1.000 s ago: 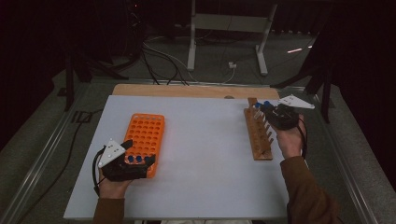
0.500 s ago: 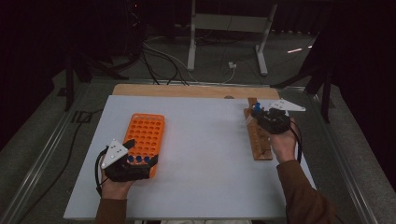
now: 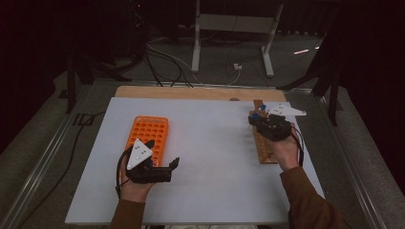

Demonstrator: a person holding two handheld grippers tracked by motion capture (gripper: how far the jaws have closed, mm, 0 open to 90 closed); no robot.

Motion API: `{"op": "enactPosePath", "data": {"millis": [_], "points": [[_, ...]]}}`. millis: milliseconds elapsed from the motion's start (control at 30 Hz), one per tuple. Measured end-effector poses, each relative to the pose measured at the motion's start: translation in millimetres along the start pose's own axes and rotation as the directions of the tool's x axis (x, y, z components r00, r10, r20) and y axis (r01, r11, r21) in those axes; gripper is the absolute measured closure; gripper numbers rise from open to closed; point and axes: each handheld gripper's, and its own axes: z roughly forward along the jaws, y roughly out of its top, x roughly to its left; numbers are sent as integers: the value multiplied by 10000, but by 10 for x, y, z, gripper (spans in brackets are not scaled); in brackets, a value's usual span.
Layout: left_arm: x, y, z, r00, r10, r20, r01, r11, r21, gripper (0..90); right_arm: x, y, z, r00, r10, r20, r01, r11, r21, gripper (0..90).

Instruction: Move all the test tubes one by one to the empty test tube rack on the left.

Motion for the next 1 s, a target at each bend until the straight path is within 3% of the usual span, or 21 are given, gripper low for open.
{"op": "enactPosePath", "data": {"millis": [200, 467, 1000], "points": [[-115, 97, 81, 10000, 55, 19, -54, 9998, -209, 8, 160, 23, -15, 9985, -145, -531, 141, 9999, -75, 770], [-244, 132, 218, 9998, 163, 142, -161, 9998, -127, 9, 385, 41, -63, 9915, -266, -1274, 260, 9996, -64, 770], [-535, 192, 568, 9968, 463, 655, -473, 9988, 148, 14, 839, 101, -67, 9644, -515, -2594, 589, 9980, 207, 769]]}}
